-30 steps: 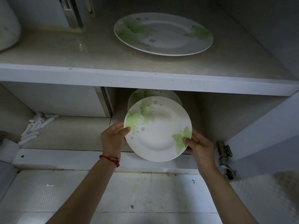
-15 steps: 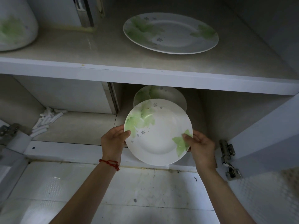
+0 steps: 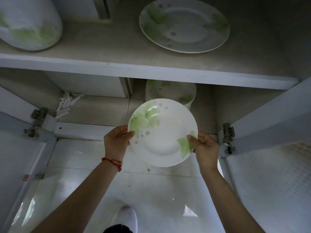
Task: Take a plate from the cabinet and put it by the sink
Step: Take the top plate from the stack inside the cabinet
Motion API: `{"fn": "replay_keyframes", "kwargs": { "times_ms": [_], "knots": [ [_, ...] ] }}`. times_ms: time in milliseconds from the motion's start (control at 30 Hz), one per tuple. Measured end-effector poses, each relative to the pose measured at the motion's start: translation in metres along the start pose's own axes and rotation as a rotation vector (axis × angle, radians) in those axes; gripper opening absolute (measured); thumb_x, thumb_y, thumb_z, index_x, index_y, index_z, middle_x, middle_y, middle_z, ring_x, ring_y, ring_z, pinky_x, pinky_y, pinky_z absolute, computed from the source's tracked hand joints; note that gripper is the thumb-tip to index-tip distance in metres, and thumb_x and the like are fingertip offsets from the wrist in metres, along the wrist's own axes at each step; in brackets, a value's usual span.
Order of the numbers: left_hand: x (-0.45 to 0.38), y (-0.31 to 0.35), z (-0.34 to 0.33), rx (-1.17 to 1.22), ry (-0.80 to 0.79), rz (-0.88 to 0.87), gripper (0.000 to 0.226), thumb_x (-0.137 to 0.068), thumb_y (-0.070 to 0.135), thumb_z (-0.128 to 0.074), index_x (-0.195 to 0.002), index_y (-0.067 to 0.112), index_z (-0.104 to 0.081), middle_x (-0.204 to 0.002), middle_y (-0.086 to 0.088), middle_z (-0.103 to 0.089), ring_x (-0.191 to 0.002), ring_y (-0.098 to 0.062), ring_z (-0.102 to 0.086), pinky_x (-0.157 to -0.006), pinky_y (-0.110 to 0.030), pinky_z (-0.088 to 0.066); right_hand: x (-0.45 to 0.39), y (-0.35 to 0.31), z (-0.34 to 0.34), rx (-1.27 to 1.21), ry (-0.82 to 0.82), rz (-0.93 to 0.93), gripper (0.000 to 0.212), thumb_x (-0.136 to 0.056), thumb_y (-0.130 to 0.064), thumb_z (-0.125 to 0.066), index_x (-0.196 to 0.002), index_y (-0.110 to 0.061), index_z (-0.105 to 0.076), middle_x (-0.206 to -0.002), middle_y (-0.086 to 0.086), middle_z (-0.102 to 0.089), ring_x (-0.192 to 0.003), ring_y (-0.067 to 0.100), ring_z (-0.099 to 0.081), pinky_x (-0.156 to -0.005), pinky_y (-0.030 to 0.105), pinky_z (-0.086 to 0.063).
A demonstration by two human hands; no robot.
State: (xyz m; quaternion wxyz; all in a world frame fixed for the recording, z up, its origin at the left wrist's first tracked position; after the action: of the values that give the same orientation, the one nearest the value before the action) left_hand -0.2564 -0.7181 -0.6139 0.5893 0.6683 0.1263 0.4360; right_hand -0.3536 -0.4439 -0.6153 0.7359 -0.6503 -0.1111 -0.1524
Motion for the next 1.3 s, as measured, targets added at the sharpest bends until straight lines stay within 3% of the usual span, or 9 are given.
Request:
{"fn": "replay_keyframes", "kwargs": {
  "times_ms": [67, 200, 333, 533, 667, 767, 900, 1100, 1300],
  "knots": [
    [0.016, 0.005, 0.011, -0.014, 0.022, 0.032, 0.023, -0.071, -0.007, -0.067, -0.073, 0.016, -0.067, -0.067, -0.003, -0.069, -0.077, -0.029, -0.06, -0.078, -0.043, -0.052, 0.018, -0.006, 0.004, 0.016, 0.006, -0.021, 0.022, -0.076, -0.002, -0.07, -0.075, -0.024, -0.067, -0.059, -0.017, -0.07, -0.056, -0.001, -0.064, -0.057, 0.027, -0.053],
    [0.053, 0.018, 0.033, -0.032, 0.025, 0.073, 0.021, -0.072, -0.007, -0.067, -0.076, 0.013, -0.07, -0.065, 0.0, -0.07, -0.074, -0.027, -0.061, -0.07, -0.036, -0.053, 0.055, -0.02, 0.014, 0.039, 0.003, -0.065, 0.017, -0.075, -0.001, -0.07, -0.084, -0.016, -0.071, -0.063, -0.014, -0.071, -0.061, 0.005, -0.066, -0.063, 0.03, -0.055],
    [0.091, 0.036, 0.054, -0.046, 0.036, 0.106, 0.028, -0.072, -0.007, -0.066, -0.068, 0.02, -0.068, -0.071, -0.003, -0.069, -0.08, -0.029, -0.061, -0.077, -0.043, -0.053, 0.092, -0.039, 0.025, 0.046, -0.019, -0.11, 0.023, -0.075, -0.001, -0.07, -0.076, -0.024, -0.069, -0.062, -0.016, -0.072, -0.061, 0.004, -0.066, -0.069, 0.034, -0.055],
    [0.149, 0.07, 0.08, -0.019, 0.08, 0.158, 0.028, -0.072, -0.01, -0.065, -0.07, 0.018, -0.069, -0.076, -0.007, -0.069, -0.086, -0.032, -0.063, -0.08, -0.046, -0.054, 0.145, -0.081, 0.043, 0.046, -0.029, -0.115, 0.025, -0.076, -0.002, -0.07, -0.078, -0.027, -0.069, -0.064, -0.014, -0.073, -0.063, 0.008, -0.067, -0.06, 0.028, -0.052],
    [0.189, 0.107, 0.095, -0.015, 0.093, 0.161, 0.026, -0.073, -0.008, -0.064, -0.075, 0.017, -0.069, -0.074, -0.001, -0.071, -0.083, -0.031, -0.065, -0.078, -0.041, -0.055, 0.183, -0.12, 0.056, 0.041, -0.029, -0.124, 0.025, -0.077, -0.001, -0.069, -0.08, -0.026, -0.069, -0.066, -0.011, -0.073, -0.071, 0.019, -0.067, -0.068, 0.033, -0.054],
    [0.218, 0.142, 0.106, -0.031, 0.098, 0.142, 0.025, -0.075, -0.007, -0.063, -0.077, 0.018, -0.068, -0.077, -0.001, -0.072, -0.082, -0.027, -0.066, -0.072, -0.034, -0.056, 0.209, -0.156, 0.064, 0.046, -0.046, -0.113, 0.024, -0.077, -0.001, -0.069, -0.082, -0.025, -0.068, -0.065, -0.014, -0.072, -0.066, 0.012, -0.066, -0.068, 0.031, -0.055],
    [0.258, 0.19, 0.118, -0.046, 0.099, 0.11, 0.023, -0.075, -0.005, -0.064, -0.079, 0.017, -0.069, -0.062, 0.013, -0.072, -0.065, -0.006, -0.068, -0.054, -0.016, -0.053, 0.243, -0.207, 0.078, 0.031, -0.061, -0.093, 0.023, -0.078, 0.002, -0.067, -0.084, -0.02, -0.068, -0.062, -0.018, -0.071, -0.061, 0.001, -0.065, -0.061, 0.018, -0.054],
    [0.319, 0.265, 0.133, -0.031, 0.106, 0.084, 0.026, -0.074, -0.004, -0.066, -0.077, 0.021, -0.069, -0.067, 0.011, -0.073, -0.071, -0.012, -0.069, -0.065, -0.025, -0.056, 0.295, -0.29, 0.098, 0.001, -0.095, -0.11, 0.018, -0.079, 0.003, -0.066, -0.089, -0.011, -0.067, -0.06, -0.018, -0.071, -0.058, 0.0, -0.066, -0.054, 0.014, -0.052],
    [0.366, 0.327, 0.143, -0.002, 0.103, 0.064, 0.028, -0.074, -0.005, -0.065, -0.077, 0.023, -0.069, -0.066, 0.014, -0.073, -0.069, -0.009, -0.068, -0.058, -0.017, -0.056, 0.335, -0.358, 0.114, 0.0, -0.103, -0.123, 0.018, -0.08, 0.001, -0.065, -0.087, -0.015, -0.068, -0.06, -0.018, -0.071, -0.056, -0.001, -0.065, -0.051, 0.01, -0.048]
  ]
}}
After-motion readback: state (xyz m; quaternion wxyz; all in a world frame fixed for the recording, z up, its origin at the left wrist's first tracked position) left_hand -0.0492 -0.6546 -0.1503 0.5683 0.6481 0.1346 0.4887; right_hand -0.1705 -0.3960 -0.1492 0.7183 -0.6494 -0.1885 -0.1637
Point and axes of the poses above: each hand's wrist, its own x-axis away from the middle knuckle, its own z-axis out of the back of the hand, y = z × x, the point moved 8 cm from there along -x, towards the middle knuckle
